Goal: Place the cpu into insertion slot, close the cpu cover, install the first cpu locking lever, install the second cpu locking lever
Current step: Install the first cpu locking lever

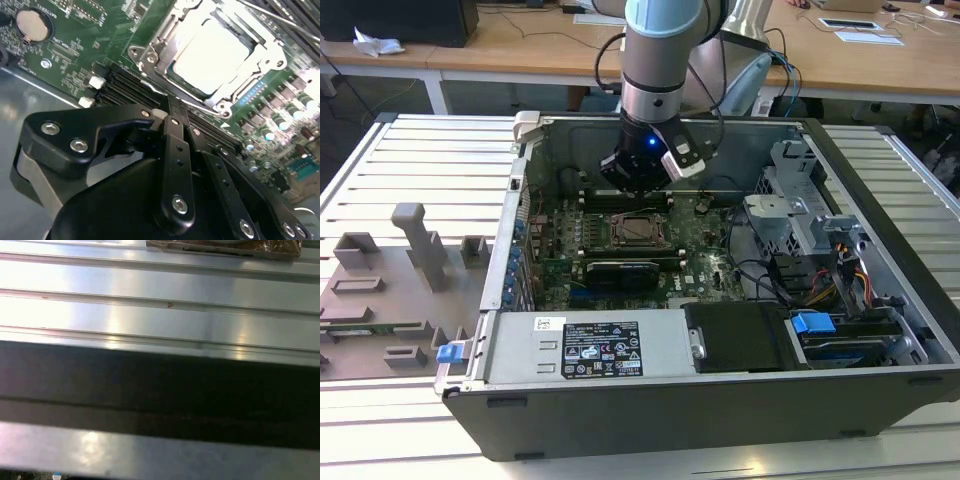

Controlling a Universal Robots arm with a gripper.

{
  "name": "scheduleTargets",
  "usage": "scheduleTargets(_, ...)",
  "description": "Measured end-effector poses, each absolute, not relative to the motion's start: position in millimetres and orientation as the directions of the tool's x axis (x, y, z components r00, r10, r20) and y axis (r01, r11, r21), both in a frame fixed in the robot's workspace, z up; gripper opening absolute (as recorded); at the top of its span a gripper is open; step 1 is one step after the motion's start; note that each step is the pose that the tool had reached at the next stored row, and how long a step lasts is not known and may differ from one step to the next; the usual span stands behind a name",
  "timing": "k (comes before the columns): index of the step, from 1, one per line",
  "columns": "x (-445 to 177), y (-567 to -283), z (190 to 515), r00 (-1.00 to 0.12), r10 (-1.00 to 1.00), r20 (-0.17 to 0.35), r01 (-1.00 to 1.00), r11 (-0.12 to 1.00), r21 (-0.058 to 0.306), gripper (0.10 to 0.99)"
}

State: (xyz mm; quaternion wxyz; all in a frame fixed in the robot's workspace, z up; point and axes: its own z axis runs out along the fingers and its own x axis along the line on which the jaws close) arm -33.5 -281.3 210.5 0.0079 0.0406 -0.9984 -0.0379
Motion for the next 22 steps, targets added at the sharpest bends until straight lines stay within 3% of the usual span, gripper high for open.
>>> scheduleTargets(22, -22.6, -281.7, 201.7, -0.996, -0.083, 0.013, -0.082, 0.994, 0.075, 0.106)
